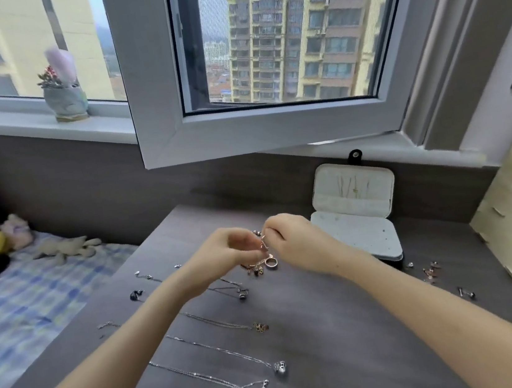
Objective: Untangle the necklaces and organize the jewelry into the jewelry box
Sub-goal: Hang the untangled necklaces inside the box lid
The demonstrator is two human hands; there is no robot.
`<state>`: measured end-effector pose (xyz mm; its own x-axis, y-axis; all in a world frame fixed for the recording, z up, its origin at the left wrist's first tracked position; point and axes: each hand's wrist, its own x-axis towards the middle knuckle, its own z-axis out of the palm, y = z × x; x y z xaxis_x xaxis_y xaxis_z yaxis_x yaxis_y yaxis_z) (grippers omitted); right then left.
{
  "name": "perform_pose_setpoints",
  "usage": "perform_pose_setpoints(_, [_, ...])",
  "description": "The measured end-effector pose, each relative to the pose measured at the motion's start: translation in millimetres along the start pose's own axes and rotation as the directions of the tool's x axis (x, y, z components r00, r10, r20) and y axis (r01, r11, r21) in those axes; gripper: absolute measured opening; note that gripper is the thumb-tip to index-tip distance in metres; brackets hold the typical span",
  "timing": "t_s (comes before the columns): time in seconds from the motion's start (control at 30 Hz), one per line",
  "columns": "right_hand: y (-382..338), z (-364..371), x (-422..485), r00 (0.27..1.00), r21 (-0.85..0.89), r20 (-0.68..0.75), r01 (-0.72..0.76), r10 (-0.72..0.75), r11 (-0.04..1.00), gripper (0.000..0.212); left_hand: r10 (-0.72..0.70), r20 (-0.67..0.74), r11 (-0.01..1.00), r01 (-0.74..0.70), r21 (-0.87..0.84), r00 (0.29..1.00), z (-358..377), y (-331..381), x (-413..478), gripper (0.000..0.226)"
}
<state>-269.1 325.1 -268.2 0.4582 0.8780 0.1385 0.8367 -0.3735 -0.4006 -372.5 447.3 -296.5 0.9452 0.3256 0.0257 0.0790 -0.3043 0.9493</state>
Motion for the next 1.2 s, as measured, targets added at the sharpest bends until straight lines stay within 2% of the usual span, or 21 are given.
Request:
perform_pose_setpoints(0.17, [-6.2,-17.3,5.2,0.999,0.07,0.03,-0.022,0.02,0.997,0.026,0.032,-0.023,0.997,-0.034,-0.067,0.999,-3.5,3.6,1.3,0.015])
perform_pose_setpoints(0.3, [-9.8,-29.0,7.1,0.999,0.154,0.025,-0.037,0.034,0.987,0.024,0.055,-0.026,0.995,-0.057,-0.082,0.998,-2.0,5.4,1.5,0.008])
perform_pose_setpoints(0.37, [-11.9,-35.6,5.5,0.999,0.25,0.006,-0.049,0.049,0.967,0.027,0.062,-0.049,0.993,-0.067,-0.095,0.997,1.0,6.6,2.0,0.006])
perform_pose_setpoints(0.47, [-16.4,-48.2,-0.7,0.997,0.475,0.004,-0.072,0.079,0.877,0.031,0.042,-0.132,0.987,-0.061,-0.151,0.99,7.7,5.7,4.2,0.002])
perform_pose_setpoints(0.57, [-18.2,-67.4,-14.8,0.997,0.653,0.015,-0.064,0.072,0.754,0.029,-0.078,-0.241,0.941,-0.009,-0.337,0.967,14.6,2.5,11.2,0.007])
perform_pose_setpoints(0.6, [-16.4,-75.0,-22.1,0.997,0.685,0.017,-0.067,0.075,0.726,0.03,-0.14,-0.26,0.89,0.007,-0.455,0.955,15.0,2.3,13.6,0.012])
perform_pose_setpoints(0.67, [-9.4,-90.1,-39.7,0.995,0.723,0.021,-0.083,0.099,0.686,0.033,-0.243,-0.217,0.685,0.009,-0.729,0.945,12.3,5.6,15.2,0.023])
perform_pose_setpoints(0.77, [13.3,-103.7,-69.0,0.982,0.765,0.075,-0.169,0.176,0.622,0.032,-0.281,-0.117,0.368,-0.005,-0.93,0.953,6.7,15.3,12.1,0.033])
perform_pose_setpoints(0.83, [34.0,-102.0,-87.6,0.96,0.766,0.139,-0.26,0.244,0.588,0.029,-0.283,-0.103,0.277,-0.022,-0.961,0.954,6.7,21.9,12.6,0.038])
perform_pose_setpoints(0.87, [45.0,-98.0,-96.7,0.945,0.764,0.174,-0.308,0.279,0.567,0.028,-0.291,-0.104,0.272,-0.022,-0.962,0.951,7.8,25.9,13.9,0.042])
perform_pose_setpoints(0.93, [66.1,-85.6,-114.5,0.911,0.739,0.237,-0.395,0.338,0.545,0.029,-0.329,-0.108,0.355,0.017,-0.935,0.938,11.9,33.8,16.5,0.054])
perform_pose_setpoints(1.0, [82.4,-69.8,-130.2,0.878,0.672,0.275,-0.466,0.391,0.575,0.029,-0.341,-0.149,0.595,0.09,-0.799,0.928,20.0,42.1,19.0,0.059])
perform_pose_setpoints(1.07, [90.9,-52.5,-142.7,0.853,0.586,0.295,-0.518,0.431,0.623,0.027,-0.256,-0.2,0.84,0.116,-0.529,0.946,31.2,51.6,19.0,0.056])
perform_pose_setpoints(1.1, [92.5,-44.1,-147.4,0.845,0.538,0.297,-0.532,0.444,0.654,0.027,-0.192,-0.201,0.917,0.102,-0.386,0.961,37.2,57.3,18.7,0.054])
perform_pose_setpoints(1.13, [93.0,-35.7,-150.7,0.843,0.482,0.292,-0.537,0.451,0.692,0.026,-0.125,-0.191,0.968,0.078,-0.239,0.974,43.0,62.9,18.7,0.053])
perform_pose_setpoints(1.2, [94.5,-21.4,-154.7,0.851,0.341,0.254,-0.523,0.459,0.781,0.024,-0.017,-0.151,0.999,0.024,0.044,0.988,54.5,74.5,19.3,0.054])
